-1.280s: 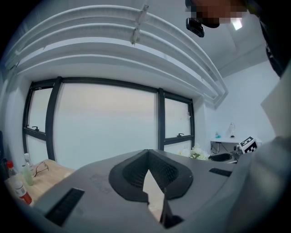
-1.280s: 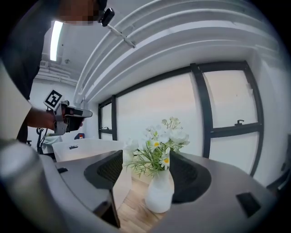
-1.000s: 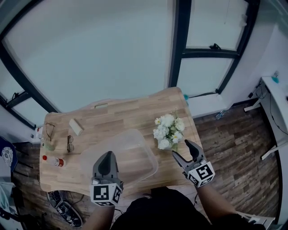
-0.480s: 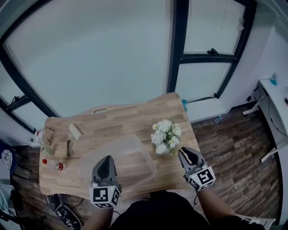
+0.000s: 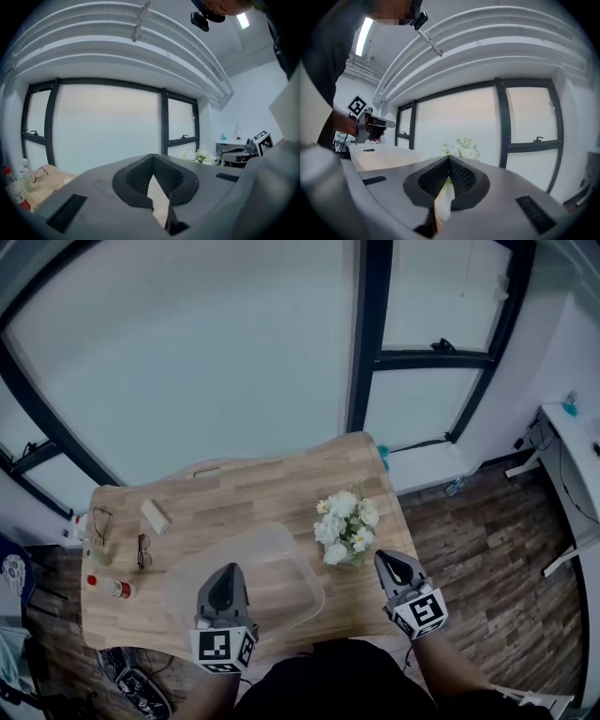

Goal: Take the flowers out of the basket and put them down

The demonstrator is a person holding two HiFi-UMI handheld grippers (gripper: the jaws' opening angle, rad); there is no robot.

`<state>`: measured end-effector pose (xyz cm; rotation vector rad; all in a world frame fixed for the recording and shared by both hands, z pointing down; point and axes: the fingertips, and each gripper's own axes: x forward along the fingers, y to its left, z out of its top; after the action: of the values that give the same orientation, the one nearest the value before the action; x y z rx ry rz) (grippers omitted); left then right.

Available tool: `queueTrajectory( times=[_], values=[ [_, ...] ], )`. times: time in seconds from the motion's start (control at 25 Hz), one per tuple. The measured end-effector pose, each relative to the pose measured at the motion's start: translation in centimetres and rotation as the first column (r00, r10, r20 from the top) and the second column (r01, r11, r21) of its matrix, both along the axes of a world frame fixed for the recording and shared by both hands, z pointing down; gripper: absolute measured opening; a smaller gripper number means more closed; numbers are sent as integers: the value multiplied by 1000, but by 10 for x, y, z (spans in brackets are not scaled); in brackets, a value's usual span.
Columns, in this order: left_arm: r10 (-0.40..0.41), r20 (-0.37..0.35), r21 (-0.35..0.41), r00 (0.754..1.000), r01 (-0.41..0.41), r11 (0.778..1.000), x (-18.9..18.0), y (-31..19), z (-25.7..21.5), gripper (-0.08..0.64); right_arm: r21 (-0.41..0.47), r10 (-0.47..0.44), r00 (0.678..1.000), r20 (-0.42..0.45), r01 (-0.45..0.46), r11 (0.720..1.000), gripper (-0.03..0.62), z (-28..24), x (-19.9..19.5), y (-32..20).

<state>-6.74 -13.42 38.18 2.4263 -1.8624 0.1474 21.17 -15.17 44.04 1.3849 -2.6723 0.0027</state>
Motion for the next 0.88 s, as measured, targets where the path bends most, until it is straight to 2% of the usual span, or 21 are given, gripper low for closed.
queueTrajectory(
  times=[0.88],
  values=[
    [-5,0,-2,1000,6,1000,1,-15,4,4,40,-7,1000,-12,8,999,23,-4,-4,-21]
  ],
)
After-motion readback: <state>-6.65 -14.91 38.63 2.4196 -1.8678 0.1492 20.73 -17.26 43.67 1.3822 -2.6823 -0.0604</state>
